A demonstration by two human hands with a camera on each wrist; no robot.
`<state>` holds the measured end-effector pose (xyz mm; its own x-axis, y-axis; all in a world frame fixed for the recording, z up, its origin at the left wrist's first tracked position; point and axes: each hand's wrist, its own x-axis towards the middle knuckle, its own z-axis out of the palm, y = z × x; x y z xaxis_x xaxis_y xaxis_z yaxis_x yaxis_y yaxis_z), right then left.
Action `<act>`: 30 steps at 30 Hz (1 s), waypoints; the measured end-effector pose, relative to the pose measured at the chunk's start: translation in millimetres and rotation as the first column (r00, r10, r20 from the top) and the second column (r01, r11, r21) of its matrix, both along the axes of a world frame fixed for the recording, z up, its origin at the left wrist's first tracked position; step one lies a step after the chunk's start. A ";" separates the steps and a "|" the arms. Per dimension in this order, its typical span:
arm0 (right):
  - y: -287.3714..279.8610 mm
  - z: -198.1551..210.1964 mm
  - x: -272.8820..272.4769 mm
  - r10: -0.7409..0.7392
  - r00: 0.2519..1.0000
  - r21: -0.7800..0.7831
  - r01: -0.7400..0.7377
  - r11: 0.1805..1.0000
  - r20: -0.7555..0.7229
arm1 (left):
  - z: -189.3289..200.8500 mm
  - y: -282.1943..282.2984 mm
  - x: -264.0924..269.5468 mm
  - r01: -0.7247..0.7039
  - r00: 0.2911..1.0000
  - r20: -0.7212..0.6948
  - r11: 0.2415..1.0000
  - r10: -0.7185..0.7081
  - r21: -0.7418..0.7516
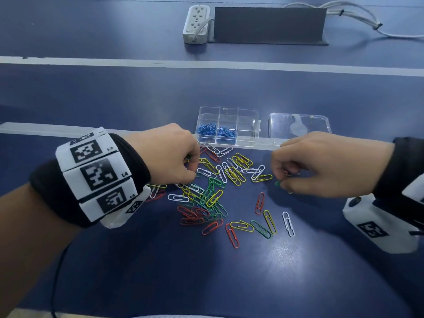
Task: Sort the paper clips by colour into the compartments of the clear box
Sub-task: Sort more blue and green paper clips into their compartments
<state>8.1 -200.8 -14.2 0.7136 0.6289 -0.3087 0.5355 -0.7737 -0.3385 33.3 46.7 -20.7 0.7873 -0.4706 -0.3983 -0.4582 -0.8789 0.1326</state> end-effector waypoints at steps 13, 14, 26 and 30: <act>51.2 3.4 15.4 -0.088 0.983 0.071 0.101 0.992 -0.160 | 4.9 29.6 13.8 -0.274 0.961 -0.126 0.920 0.247 -0.280; 56.9 3.0 16.0 -0.087 0.982 0.059 0.098 0.993 -0.166 | 3.2 30.5 14.8 -0.296 0.952 -0.166 0.906 0.256 -0.302; 96.1 -4.8 3.3 -0.005 0.998 -0.081 0.011 0.997 0.070 | 2.9 20.3 26.4 -0.448 0.883 -0.293 0.846 0.367 -0.290; 99.4 -5.7 5.0 0.023 0.994 -0.111 -0.011 0.994 0.109 | 1.3 18.8 28.6 -0.436 0.890 -0.268 0.860 0.369 -0.265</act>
